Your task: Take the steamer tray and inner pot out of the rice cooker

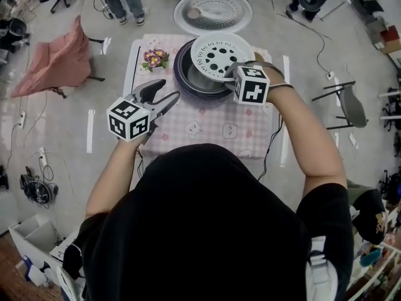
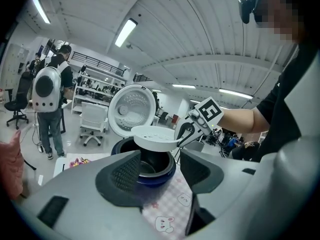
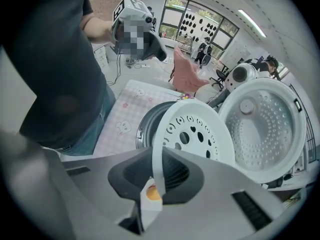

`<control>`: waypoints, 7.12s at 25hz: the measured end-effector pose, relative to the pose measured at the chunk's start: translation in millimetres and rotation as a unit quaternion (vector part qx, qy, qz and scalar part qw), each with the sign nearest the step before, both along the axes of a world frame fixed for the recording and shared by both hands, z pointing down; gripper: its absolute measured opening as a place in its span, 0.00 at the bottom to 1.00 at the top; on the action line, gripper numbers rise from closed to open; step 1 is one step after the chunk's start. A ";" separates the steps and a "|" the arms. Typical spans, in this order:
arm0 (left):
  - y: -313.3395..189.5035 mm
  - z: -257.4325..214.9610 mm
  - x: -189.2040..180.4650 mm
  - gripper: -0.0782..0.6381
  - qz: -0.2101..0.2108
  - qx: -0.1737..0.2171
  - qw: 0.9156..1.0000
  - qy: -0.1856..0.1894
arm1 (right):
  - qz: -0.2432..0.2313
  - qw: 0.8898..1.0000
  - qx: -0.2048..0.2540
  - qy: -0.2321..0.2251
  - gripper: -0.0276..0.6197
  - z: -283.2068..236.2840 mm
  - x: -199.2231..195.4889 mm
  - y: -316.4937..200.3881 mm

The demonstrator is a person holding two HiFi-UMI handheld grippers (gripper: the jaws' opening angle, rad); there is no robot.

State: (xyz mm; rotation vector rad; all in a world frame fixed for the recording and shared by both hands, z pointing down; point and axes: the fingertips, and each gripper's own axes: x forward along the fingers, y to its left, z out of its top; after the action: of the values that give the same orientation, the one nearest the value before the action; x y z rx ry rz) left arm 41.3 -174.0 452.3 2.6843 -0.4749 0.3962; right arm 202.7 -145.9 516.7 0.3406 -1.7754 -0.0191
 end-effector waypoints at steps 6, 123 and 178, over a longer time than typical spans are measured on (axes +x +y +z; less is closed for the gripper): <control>2.2 -3.9 18.1 0.47 0.033 0.002 0.999 0.001 | 0.043 0.999 0.013 0.006 0.11 -14.0 26.7 9.9; 53.5 41.6 103.0 0.47 0.158 -0.040 0.985 -0.051 | 0.430 0.864 -0.092 -0.244 0.36 165.3 106.0 136.8; -108.8 133.2 63.7 0.43 0.022 -0.038 0.980 -0.192 | 0.489 0.781 0.062 -0.383 0.29 76.9 104.0 -67.3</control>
State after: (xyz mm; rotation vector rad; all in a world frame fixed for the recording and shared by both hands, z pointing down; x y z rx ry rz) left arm 105.0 -282.8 585.6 2.5496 -0.4947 0.9359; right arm 306.7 -213.2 593.6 1.5094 -2.1642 0.8595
